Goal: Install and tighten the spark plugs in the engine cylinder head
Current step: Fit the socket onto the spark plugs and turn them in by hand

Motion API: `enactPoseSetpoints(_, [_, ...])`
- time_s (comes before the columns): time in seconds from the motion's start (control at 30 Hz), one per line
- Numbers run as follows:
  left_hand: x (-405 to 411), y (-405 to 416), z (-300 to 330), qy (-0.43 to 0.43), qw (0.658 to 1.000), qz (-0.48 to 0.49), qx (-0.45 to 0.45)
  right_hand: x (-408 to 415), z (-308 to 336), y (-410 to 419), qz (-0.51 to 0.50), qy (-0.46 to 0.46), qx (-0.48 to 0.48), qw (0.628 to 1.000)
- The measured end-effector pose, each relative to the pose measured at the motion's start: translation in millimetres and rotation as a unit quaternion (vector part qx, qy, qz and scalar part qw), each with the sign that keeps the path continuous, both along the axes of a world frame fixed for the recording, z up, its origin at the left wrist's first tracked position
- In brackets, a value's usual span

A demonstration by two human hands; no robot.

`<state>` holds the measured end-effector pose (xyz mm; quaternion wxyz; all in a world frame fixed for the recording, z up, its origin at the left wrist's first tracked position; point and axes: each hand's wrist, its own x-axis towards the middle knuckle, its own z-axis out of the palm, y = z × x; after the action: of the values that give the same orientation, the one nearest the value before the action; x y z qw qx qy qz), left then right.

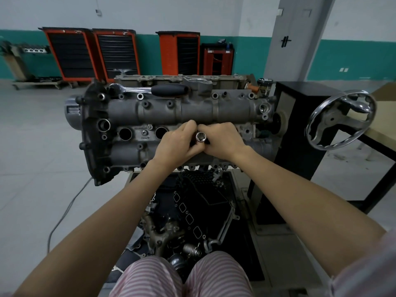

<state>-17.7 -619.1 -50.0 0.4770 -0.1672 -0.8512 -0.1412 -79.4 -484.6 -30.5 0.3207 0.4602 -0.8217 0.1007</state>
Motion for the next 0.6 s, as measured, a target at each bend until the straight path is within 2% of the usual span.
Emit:
enactPoseSetpoints(0.1, [-2.5, -1.4, -0.4, -0.004, 1.0, 0.019, 0.005, 4.0, -0.4, 1.1, 0.031, -0.003, -0.048, 0.998])
enactPoseSetpoints(0.23, [-4.0, -3.0, -1.7, 0.015, 0.999, 0.03, -0.025, 1.7, 0.3, -0.1, -0.018, -0.022, -0.014, 1.0])
enactPoseSetpoints(0.37, [-2.1, -1.1, -1.7, 0.004, 1.0, 0.02, -0.021, -1.5, -0.9, -0.4, -0.033, -0.023, -0.022, 0.999])
enactPoseSetpoints(0.6, [-2.5, -0.8, -0.7, -0.005, 0.999, 0.03, -0.016, 1.1, 0.2, 0.0, -0.007, -0.001, -0.003, 1.0])
